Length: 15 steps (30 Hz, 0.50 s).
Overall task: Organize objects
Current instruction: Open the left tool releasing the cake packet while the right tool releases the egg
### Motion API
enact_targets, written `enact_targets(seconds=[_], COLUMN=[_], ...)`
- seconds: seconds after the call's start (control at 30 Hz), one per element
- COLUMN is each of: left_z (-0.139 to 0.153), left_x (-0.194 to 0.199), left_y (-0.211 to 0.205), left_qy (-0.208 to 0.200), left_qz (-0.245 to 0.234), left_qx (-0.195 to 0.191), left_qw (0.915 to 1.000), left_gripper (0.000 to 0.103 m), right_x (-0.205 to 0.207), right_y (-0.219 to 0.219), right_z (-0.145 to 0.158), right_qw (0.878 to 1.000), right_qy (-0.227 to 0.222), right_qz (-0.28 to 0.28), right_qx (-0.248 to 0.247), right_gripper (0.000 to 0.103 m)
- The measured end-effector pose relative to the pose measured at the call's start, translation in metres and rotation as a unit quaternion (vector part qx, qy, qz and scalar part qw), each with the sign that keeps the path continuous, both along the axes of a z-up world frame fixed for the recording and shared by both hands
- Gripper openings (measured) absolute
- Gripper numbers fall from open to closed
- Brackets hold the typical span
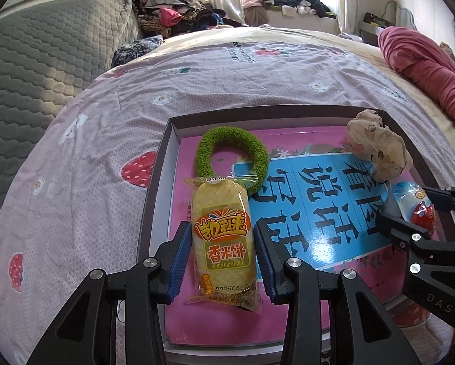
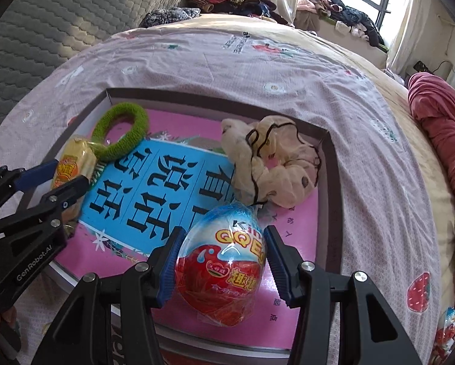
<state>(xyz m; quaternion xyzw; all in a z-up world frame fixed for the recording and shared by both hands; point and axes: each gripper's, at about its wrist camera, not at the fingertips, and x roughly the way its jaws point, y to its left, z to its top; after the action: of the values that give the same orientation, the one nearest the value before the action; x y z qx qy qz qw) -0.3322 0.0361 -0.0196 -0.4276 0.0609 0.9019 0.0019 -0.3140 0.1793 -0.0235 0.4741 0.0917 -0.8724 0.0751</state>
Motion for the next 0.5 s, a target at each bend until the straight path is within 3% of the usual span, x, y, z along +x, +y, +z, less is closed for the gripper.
enact_targets(seconds=[0.3, 0.43, 0.5], left_z=[-0.0044, -0.0074, -0.0073], left_x=[-0.002, 0.0003, 0.0025], left_y=[-0.0009, -0.0029, -0.0053], left_qy=[-0.013, -0.021, -0.024], left_qz=[0.003, 0.005, 0.006], left_qx=[-0.003, 0.0, 0.005], left_qw=[0.9999, 0.9998, 0.9997], left_gripper=[0.046, 0.062, 0.063], right_x=[-0.0028, -0.0032, -0.0027], right_y=[-0.0016, 0.0011, 0.003], right_z=[-0.0022, -0.0072, -0.0099], right_qw=[1.0, 1.0, 1.0], right_qy=[-0.006, -0.021, -0.025], right_qz=[0.0, -0.003, -0.007], right_qx=[0.005, 0.004, 0.007], right_gripper=[0.054, 0.058, 0.063])
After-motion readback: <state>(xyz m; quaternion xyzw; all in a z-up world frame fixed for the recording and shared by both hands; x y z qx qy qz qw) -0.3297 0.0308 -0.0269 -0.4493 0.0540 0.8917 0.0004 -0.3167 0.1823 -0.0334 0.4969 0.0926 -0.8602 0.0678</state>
